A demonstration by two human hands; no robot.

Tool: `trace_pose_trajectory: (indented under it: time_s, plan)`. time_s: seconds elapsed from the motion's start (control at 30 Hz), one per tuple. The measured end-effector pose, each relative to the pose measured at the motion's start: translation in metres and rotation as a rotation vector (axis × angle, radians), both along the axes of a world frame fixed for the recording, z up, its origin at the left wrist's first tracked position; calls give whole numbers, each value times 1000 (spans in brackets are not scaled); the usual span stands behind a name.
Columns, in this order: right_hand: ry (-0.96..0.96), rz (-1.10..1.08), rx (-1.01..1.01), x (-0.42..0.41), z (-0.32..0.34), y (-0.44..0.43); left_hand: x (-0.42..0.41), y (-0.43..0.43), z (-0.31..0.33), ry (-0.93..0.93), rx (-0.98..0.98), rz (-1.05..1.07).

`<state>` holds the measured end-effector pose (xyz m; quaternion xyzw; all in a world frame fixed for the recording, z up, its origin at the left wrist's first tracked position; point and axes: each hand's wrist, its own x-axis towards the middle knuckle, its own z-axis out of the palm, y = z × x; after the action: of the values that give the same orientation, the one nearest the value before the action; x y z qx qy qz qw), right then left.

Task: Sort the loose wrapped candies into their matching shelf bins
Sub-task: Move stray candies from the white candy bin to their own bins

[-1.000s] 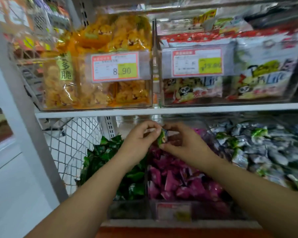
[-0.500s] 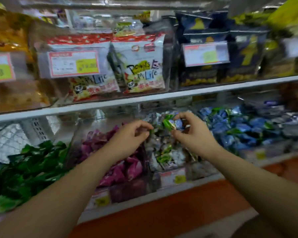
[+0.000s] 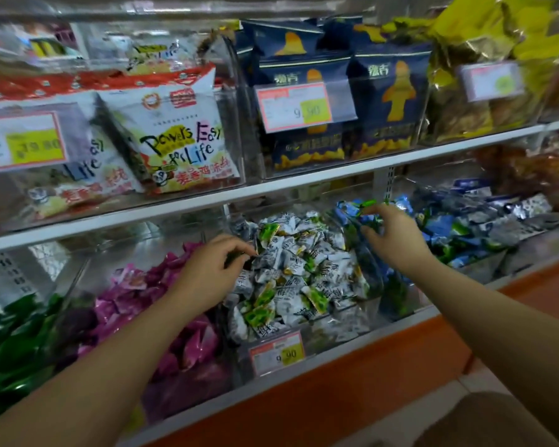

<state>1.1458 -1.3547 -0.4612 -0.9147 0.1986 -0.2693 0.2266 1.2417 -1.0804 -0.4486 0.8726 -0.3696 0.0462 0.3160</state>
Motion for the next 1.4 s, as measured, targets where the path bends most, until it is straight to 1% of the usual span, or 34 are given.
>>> trace_pose_trajectory:
  time_s: [0.13,0.27,0.37,0.47,0.6,0.73,0.83,0.9,0.97,1.07,1.13,1.2,1.23,1.3,1.4]
  plan:
    - [-30,152,-73,3,8,45,-7,26,4,-5,-21,17]
    - [-38,353,-127,14,26,114,-12,80,8,-42,7,68]
    - [-10,531,-151,24,38,175,-18,137,10,-71,31,171]
    - [41,728,-154,36,41,236,-24,202,6,-93,11,332]
    - [77,948,-176,48,36,304,-36,282,-2,-114,-91,501]
    - [130,1032,-196,67,24,348,-46,333,-18,-73,-223,620]
    - [149,1062,-204,83,18,371,-48,353,-31,-62,-309,630]
    - [172,1081,-231,94,17,387,-46,360,-35,-51,-325,619]
    - [208,1132,-298,104,15,410,-42,365,-36,-13,-353,612]
    - [327,1278,-441,115,9,447,-36,368,-38,22,-421,613]
    - [391,1336,-623,126,2,464,-33,368,-40,29,-473,605]
    - [452,1340,-803,140,-5,472,-31,369,-42,29,-495,600]
    - [489,1328,-861,148,-7,473,-30,370,-43,32,-494,600]
    - [529,1312,-906,165,-7,473,-27,371,-46,63,-490,603]
    - [516,1298,-899,185,0,467,-25,373,-48,106,-471,611]
